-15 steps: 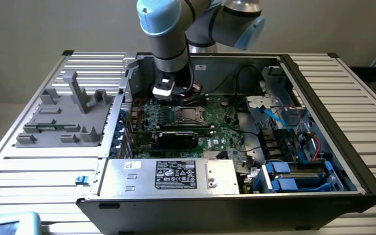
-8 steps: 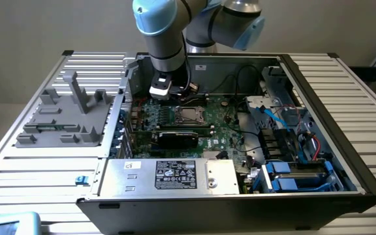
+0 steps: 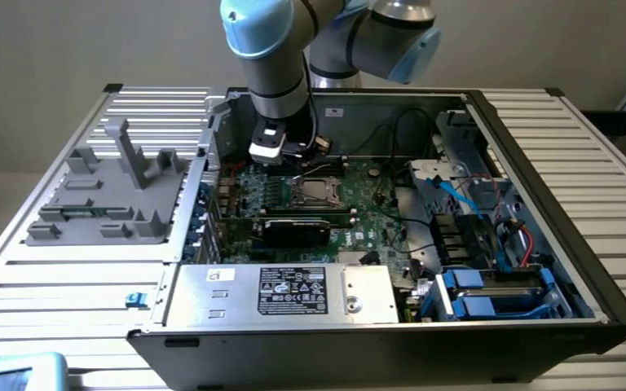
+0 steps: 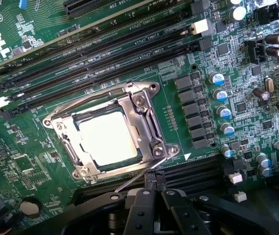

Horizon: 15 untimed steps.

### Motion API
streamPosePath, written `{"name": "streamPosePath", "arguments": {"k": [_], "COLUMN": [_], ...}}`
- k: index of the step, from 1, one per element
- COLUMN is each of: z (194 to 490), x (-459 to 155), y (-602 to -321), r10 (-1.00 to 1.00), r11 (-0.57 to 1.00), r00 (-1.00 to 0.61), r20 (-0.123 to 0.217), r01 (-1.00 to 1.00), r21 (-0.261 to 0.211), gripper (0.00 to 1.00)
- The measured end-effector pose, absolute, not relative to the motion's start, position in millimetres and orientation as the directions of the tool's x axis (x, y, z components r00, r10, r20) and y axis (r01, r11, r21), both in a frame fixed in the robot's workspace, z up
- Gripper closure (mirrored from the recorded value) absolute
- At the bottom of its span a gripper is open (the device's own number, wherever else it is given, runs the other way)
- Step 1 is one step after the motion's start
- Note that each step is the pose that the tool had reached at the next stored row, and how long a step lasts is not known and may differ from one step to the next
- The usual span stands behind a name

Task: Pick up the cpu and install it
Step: 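Install the first cpu locking lever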

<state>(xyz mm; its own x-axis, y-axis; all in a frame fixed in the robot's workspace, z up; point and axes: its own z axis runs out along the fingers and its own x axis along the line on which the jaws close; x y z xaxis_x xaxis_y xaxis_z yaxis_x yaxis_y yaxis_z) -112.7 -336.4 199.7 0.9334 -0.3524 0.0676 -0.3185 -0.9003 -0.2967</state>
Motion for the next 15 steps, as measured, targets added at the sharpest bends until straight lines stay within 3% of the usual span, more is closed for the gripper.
{"name": "streamPosePath", "arguments": {"k": [15], "z": [198.4], "x": [-112.6], "y": [-335.9], "r10": [-0.355], "r11": [-0.898], "r00": [0.932], "r20": [0.073], "r01": [-0.318], "r21": [-0.304], "gripper": [0.89]}}
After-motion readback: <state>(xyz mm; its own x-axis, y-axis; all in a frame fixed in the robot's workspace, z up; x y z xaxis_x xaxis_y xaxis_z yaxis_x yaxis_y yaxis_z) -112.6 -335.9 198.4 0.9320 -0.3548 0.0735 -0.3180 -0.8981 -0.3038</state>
